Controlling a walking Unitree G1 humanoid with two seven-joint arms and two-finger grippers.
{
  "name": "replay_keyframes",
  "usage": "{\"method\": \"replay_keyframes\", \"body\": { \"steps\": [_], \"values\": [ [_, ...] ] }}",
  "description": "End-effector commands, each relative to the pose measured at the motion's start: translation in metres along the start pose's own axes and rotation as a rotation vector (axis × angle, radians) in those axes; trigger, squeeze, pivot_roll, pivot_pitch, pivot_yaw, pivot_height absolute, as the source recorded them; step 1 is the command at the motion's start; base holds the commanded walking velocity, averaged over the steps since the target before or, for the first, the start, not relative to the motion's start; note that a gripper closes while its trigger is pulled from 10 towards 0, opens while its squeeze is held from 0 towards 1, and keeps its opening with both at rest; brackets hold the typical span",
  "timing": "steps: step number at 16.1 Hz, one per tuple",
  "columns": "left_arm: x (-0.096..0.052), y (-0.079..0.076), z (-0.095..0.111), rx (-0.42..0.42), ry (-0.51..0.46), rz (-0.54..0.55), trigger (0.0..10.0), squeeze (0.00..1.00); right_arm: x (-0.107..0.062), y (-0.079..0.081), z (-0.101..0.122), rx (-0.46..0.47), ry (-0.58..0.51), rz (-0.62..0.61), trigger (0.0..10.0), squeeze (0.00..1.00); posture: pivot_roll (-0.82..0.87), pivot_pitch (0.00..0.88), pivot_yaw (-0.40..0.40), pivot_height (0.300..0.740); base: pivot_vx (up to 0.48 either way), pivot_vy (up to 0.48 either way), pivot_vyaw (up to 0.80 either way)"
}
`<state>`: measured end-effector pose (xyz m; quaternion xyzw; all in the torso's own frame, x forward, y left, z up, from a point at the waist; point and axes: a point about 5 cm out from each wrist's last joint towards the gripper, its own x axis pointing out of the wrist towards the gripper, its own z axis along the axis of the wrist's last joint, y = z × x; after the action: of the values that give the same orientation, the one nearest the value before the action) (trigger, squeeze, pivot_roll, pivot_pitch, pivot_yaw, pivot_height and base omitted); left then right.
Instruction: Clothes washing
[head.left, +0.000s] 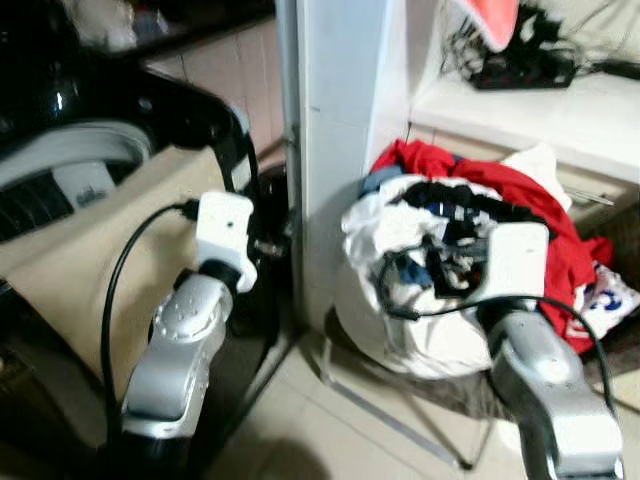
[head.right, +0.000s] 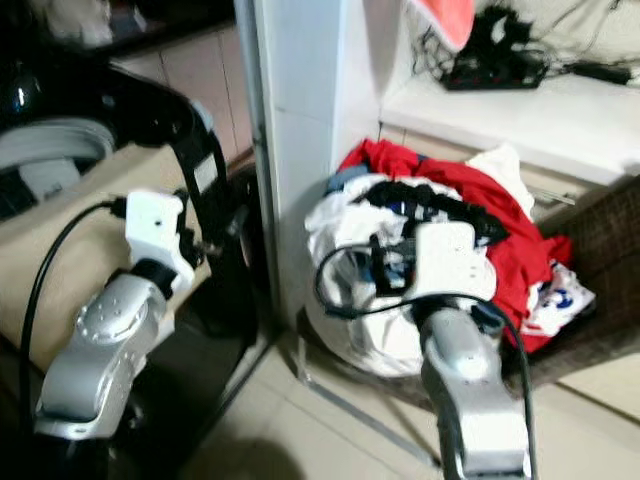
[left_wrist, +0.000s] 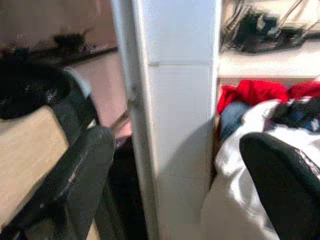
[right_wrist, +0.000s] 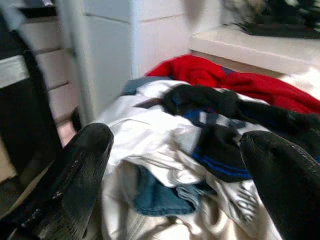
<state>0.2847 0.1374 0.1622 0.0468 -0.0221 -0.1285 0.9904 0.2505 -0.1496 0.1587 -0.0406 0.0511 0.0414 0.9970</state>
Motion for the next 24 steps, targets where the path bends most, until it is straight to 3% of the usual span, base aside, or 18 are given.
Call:
{"method": "replay_keyframes", "body": {
  "steps": [1,3,4,5,9,10,11,15,19,24],
  "values": [
    [0.000,0.004,0.001,0.007,-0.003,0.021,10.0,0.00,0.001,-0.001,0.001,-0.017,-0.020,0.008,10.0,0.00,-0.11,0.000,0.043,0.740,0.000,0.000,0.00],
    [-0.001,0.005,0.002,-0.033,-0.011,0.019,10.0,0.00,0.001,-0.001,0.002,0.009,-0.026,0.018,10.0,0.00,-0.11,0.000,0.040,0.740,0.000,0.000,0.00],
    [-0.002,0.005,0.002,-0.090,-0.003,0.014,10.0,1.00,0.000,0.002,0.004,0.081,-0.038,0.051,10.0,0.00,-0.10,0.000,0.037,0.740,0.000,0.000,0.00],
    [-0.003,0.005,0.002,-0.125,-0.003,0.014,10.0,1.00,0.000,0.004,0.005,0.126,-0.047,0.074,10.0,1.00,-0.10,0.000,0.037,0.740,0.000,0.000,0.00],
    [-0.002,0.007,0.003,-0.113,0.001,0.024,10.0,1.00,0.001,0.006,0.005,0.132,-0.054,0.083,10.0,1.00,-0.10,0.000,0.038,0.740,0.000,0.000,0.00],
    [-0.002,0.008,0.003,-0.113,0.002,0.024,10.0,1.00,0.001,0.006,0.005,0.125,-0.051,0.085,10.0,0.80,-0.10,0.000,0.038,0.740,0.000,0.000,0.00],
    [-0.002,0.009,0.003,-0.114,0.003,0.027,10.0,1.00,0.001,0.007,0.005,0.120,-0.051,0.090,10.0,0.00,-0.10,0.000,0.038,0.740,0.000,0.000,0.00],
    [-0.003,0.012,0.003,-0.114,0.005,0.038,10.0,1.00,0.002,0.015,0.004,0.017,-0.032,0.151,10.0,0.00,-0.10,0.000,0.038,0.740,0.063,0.000,0.54],
    [-0.004,0.015,0.004,-0.102,0.003,0.049,10.0,1.00,0.002,0.016,0.003,0.081,-0.035,0.153,10.0,0.00,-0.09,0.000,0.037,0.740,0.295,0.000,0.20],
    [-0.003,0.016,0.005,-0.100,0.002,0.050,10.0,1.00,0.002,0.016,0.002,0.082,-0.034,0.149,10.0,0.00,-0.09,0.000,0.037,0.740,0.312,0.000,0.00]
  ]
}}
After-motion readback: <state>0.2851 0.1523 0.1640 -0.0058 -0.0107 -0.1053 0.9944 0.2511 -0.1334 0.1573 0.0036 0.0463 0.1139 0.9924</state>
